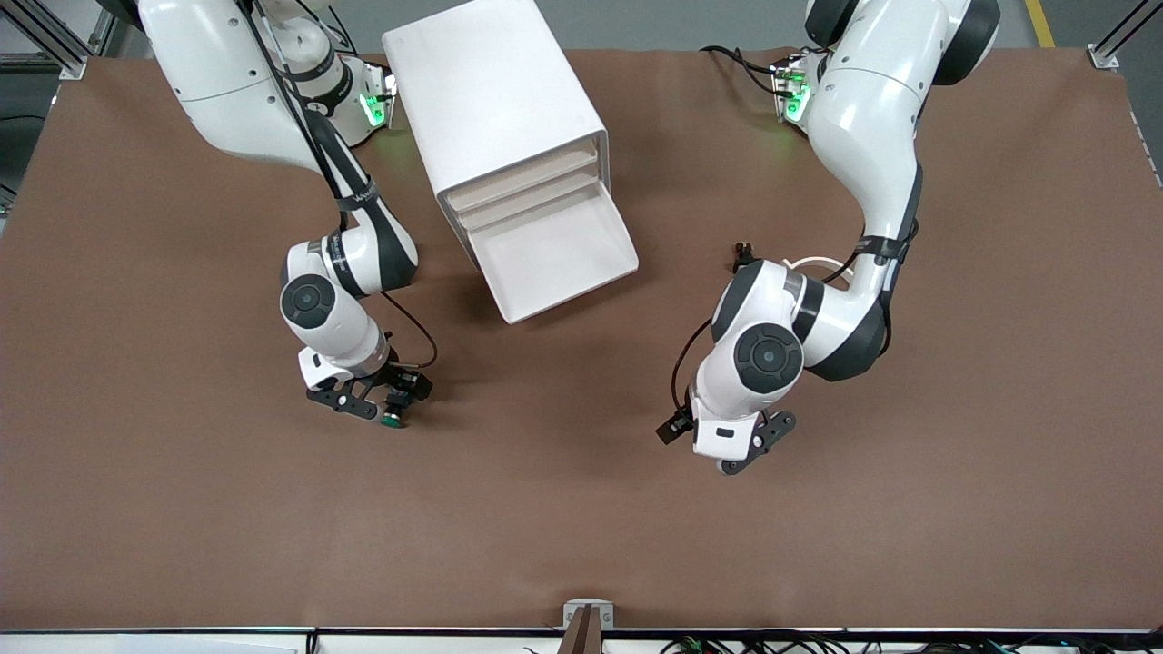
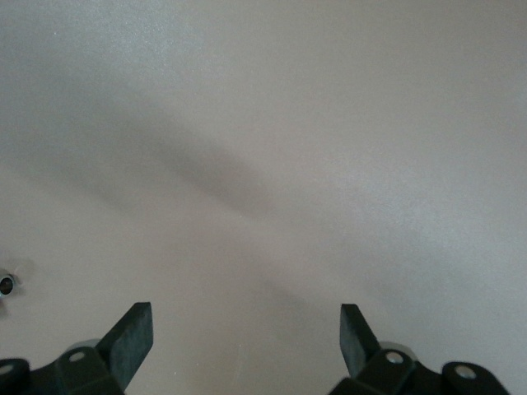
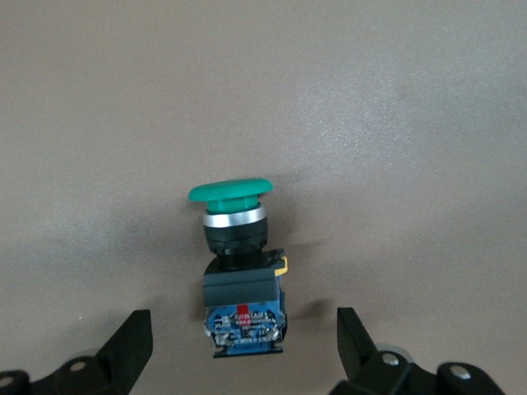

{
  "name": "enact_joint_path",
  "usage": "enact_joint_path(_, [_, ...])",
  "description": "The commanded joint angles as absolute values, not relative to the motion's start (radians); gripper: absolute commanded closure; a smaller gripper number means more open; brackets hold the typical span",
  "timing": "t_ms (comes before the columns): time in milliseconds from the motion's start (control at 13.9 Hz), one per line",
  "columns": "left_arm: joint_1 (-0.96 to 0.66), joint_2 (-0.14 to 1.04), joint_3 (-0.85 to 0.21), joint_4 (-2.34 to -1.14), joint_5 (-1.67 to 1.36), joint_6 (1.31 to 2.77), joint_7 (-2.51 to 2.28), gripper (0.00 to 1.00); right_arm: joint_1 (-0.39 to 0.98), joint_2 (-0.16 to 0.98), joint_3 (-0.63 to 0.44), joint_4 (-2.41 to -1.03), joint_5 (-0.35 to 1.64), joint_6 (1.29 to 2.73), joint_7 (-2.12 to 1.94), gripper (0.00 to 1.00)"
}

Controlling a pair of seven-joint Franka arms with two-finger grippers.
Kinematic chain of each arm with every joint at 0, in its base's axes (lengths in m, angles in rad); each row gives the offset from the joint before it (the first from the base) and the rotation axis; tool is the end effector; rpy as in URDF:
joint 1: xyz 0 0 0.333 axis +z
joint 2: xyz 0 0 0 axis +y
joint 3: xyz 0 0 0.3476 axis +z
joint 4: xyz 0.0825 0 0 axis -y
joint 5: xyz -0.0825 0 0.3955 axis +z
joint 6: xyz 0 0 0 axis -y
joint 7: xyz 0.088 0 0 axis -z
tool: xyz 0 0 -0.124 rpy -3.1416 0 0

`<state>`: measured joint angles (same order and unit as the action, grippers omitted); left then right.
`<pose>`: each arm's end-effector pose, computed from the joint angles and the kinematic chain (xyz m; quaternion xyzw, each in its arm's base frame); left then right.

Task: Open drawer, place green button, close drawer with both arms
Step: 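Grasp the green push button with the right gripper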

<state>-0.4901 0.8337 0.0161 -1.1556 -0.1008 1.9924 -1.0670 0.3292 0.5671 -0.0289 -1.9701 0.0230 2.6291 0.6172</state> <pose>0.7032 -0.3737 0.2968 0.9502 0.3090 -0.0267 0.0299 0.6189 0.1920 0.1881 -0.9853 0.1647 -0.0420 0.0190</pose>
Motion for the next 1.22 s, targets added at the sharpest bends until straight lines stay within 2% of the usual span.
enact_joint_path(0, [-0.495,0.810,0.017,-1.193,-0.078,1.994,-1.080,0.00,0.333,0.604,-0.035,-1.934,0.018,2.634,0.640,0.04])
enact_joint_path(144, [-0.497,0.815,0.020,-1.195,-0.069,2.003,-1.072,0.00,0.334,0.607,-0.035,-1.930,0.017,2.632,0.656,0.13])
enact_joint_path(288, [-0.497,0.811,0.020,-1.195,-0.055,2.003,-1.077,0.00,0.334,0.609,-0.035,-1.930,0.017,2.632,0.658,0.17])
enact_joint_path(432, [-0.494,0.815,0.018,-1.195,-0.029,2.003,-1.080,0.00,0.334,0.611,-0.034,-1.930,0.017,2.632,0.660,0.30])
enact_joint_path(576, [-0.494,0.815,0.020,-1.195,-0.028,2.003,-1.080,0.00,0.336,0.611,-0.034,-1.931,0.018,2.629,0.661,0.52])
enact_joint_path(720, [-0.494,0.815,0.020,-1.195,-0.028,2.003,-1.083,0.00,0.333,0.609,-0.034,-1.930,0.020,2.623,0.661,0.79])
enact_joint_path(864, [-0.494,0.815,0.020,-1.195,-0.026,2.003,-1.083,0.00,0.331,0.609,-0.034,-1.930,0.025,2.622,0.663,0.97])
enact_joint_path(1152, [-0.495,0.818,0.020,-1.195,-0.026,2.003,-1.149,0.00,0.334,0.600,-0.034,-1.931,0.025,2.619,0.709,1.00])
